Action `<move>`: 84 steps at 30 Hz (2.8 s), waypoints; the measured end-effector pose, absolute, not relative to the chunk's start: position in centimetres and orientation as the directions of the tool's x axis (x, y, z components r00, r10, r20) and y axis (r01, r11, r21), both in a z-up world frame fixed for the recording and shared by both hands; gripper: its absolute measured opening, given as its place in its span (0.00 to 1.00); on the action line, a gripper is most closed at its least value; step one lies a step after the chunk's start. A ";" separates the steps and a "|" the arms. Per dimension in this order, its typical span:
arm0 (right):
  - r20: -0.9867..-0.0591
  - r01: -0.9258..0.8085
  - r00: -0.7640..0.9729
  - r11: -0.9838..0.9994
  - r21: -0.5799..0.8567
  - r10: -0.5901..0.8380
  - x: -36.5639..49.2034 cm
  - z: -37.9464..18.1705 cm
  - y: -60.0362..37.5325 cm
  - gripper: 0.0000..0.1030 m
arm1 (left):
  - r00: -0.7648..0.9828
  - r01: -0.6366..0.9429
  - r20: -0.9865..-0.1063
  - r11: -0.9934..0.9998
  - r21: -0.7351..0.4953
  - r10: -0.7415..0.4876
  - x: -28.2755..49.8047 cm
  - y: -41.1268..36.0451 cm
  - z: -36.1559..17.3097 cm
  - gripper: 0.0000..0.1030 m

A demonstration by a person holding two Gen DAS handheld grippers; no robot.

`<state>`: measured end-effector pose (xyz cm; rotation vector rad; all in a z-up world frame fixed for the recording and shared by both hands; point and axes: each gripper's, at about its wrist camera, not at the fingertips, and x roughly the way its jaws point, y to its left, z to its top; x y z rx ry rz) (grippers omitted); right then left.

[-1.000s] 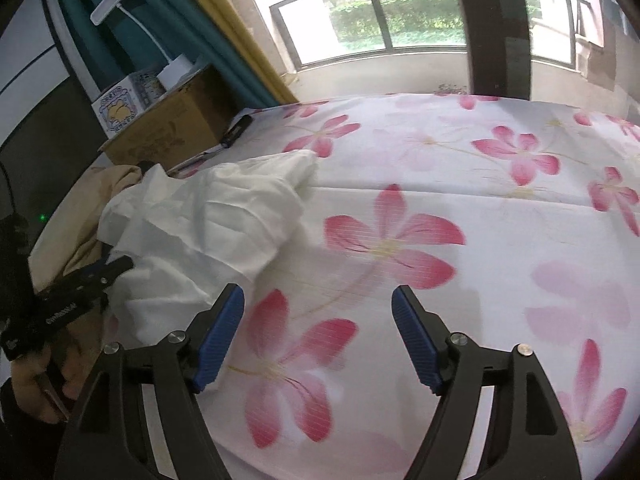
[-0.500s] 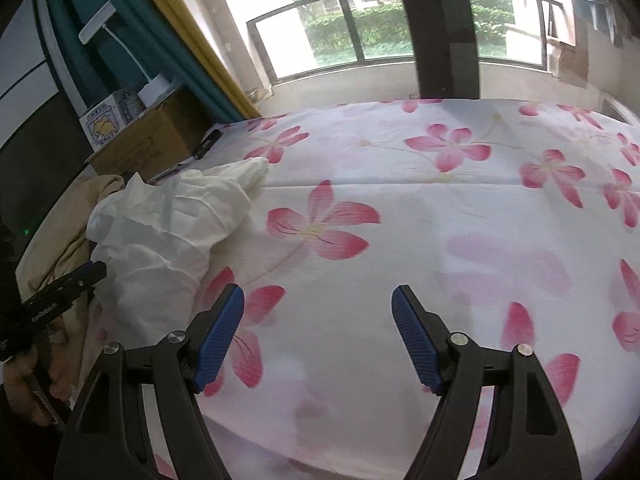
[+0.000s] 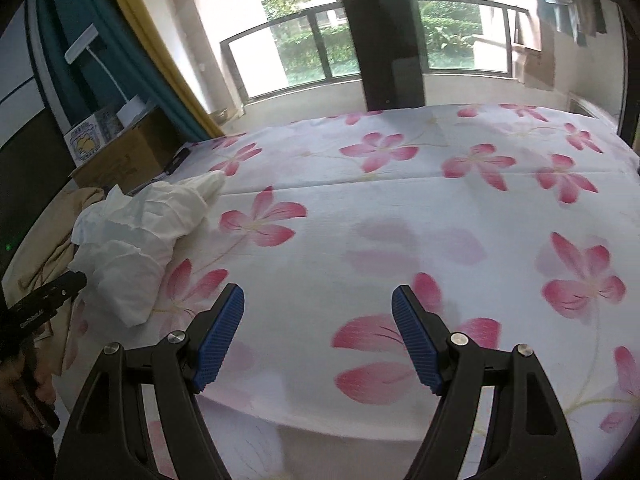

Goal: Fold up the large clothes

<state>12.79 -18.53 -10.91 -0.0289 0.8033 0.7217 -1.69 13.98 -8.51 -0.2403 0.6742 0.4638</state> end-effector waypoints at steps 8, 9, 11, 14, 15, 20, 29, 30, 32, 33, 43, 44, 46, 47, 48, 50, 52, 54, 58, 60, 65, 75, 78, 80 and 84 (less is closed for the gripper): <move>-0.647 -0.558 0.527 0.798 0.226 0.551 12.8 -10.1 -22.1 0.74 | 0.706 -0.457 -0.628 0.888 -0.051 0.327 -1.5 11.1 -7.8 0.57; -0.642 -0.551 0.535 0.803 0.227 0.549 12.8 -10.0 -22.6 0.74 | 0.710 -0.453 -0.626 0.890 -0.055 0.323 -1.5 11.0 -7.7 0.57; -0.633 -0.536 0.552 0.812 0.230 0.543 12.7 -9.7 -23.7 0.76 | 0.721 -0.442 -0.619 0.895 -0.065 0.311 -1.5 10.4 -7.4 0.58; -0.620 -0.516 0.573 0.823 0.236 0.537 12.7 -9.3 -25.2 0.82 | 0.734 -0.427 -0.608 0.902 -0.068 0.301 -1.4 9.7 -7.0 0.66; -0.617 -0.511 0.579 0.827 0.236 0.534 12.7 -9.1 -25.5 0.82 | 0.741 -0.418 -0.603 0.906 -0.069 0.296 -1.4 9.4 -6.8 0.67; -0.601 -0.483 0.611 0.844 0.233 0.515 12.9 -8.4 -27.6 0.82 | 0.762 -0.396 -0.580 0.916 -0.062 0.289 -1.2 8.1 -6.0 0.68; -0.579 -0.428 0.669 0.879 0.213 0.466 13.4 -7.2 -30.9 0.83 | 0.792 -0.362 -0.540 0.931 -0.039 0.286 -0.2 6.6 -4.3 0.68; -0.576 -0.423 0.676 0.882 0.207 0.459 13.5 -7.0 -31.2 0.83 | 0.796 -0.357 -0.535 0.933 -0.036 0.284 -0.1 6.5 -4.1 0.68; -0.571 -0.416 0.688 0.888 0.197 0.449 13.5 -6.6 -31.6 0.83 | 0.806 -0.347 -0.520 0.937 -0.028 0.283 0.1 6.1 -3.5 0.68; -0.567 -0.412 0.694 0.891 0.192 0.443 13.5 -6.4 -31.8 0.83 | 0.810 -0.343 -0.514 0.939 -0.025 0.282 0.1 5.9 -3.3 0.68; -0.514 -0.400 0.754 0.907 0.136 0.409 13.3 -3.5 -32.8 0.83 | 0.860 -0.319 -0.432 0.947 -0.039 0.272 0.2 4.6 -0.2 0.68; -0.503 -0.401 0.763 0.907 0.126 0.407 13.2 -3.0 -32.8 0.83 | 0.863 -0.320 -0.424 0.947 -0.038 0.274 0.1 4.5 0.1 0.68; -0.487 -0.401 0.775 0.909 0.110 0.401 13.0 -2.2 -32.8 0.83 | 0.871 -0.325 -0.402 0.945 -0.040 0.282 -0.2 4.3 0.7 0.68; -0.476 -0.402 0.783 0.910 0.104 0.400 12.9 -1.6 -32.9 0.83 | 0.875 -0.325 -0.393 0.945 -0.043 0.283 -0.3 4.3 1.0 0.68; -0.467 -0.403 0.788 0.910 0.100 0.401 12.8 -1.3 -32.9 0.83 | 0.879 -0.325 -0.384 0.945 -0.047 0.283 -0.4 4.3 1.2 0.68; -0.451 -0.405 0.798 0.910 0.090 0.400 12.5 -0.5 -32.9 0.83 | 0.886 -0.326 -0.365 0.944 -0.048 0.287 -0.6 4.3 1.9 0.68; -0.432 -0.409 0.809 0.909 0.075 0.399 12.2 0.3 -32.9 0.84 | 0.893 -0.326 -0.344 0.944 -0.046 0.292 -0.7 4.2 2.5 0.68; -0.417 -0.416 0.814 0.907 0.068 0.405 12.0 1.1 -32.8 0.84 | 0.897 -0.327 -0.331 0.944 -0.047 0.294 -0.7 4.3 2.9 0.68; -0.389 -0.423 0.826 0.905 0.051 0.408 11.5 2.4 -32.8 0.84 | 0.904 -0.327 -0.306 0.944 -0.041 0.299 -0.4 4.2 3.8 0.68; -0.374 -0.427 0.831 0.903 0.043 0.411 11.3 3.1 -32.7 0.85 | 0.906 -0.325 -0.298 0.945 -0.034 0.300 -0.3 4.1 4.1 0.68; -0.346 -0.436 0.839 0.899 0.033 0.420 11.0 4.5 -32.2 0.85 | 0.915 -0.316 -0.269 0.949 -0.017 0.300 0.0 4.2 5.4 0.68; -0.279 -0.462 0.847 0.886 0.032 0.452 9.1 7.4 -31.0 0.91 | 0.929 -0.293 -0.237 0.956 0.000 0.284 -0.8 3.9 7.3 0.68; -0.259 -0.478 0.846 0.878 0.014 0.465 8.2 8.1 -30.6 0.92 | 0.929 -0.298 -0.229 0.955 0.006 0.291 -1.5 3.7 7.7 0.69; -0.249 -0.489 0.845 0.873 0.004 0.474 7.8 8.3 -30.3 0.92 | 0.930 -0.302 -0.218 0.953 0.010 0.297 -2.1 3.5 8.1 0.68; -0.228 -0.505 0.841 0.863 -0.005 0.491 7.0 9.0 -29.7 0.92 | 0.931 -0.309 -0.197 0.951 0.022 0.307 -3.0 3.3 8.9 0.68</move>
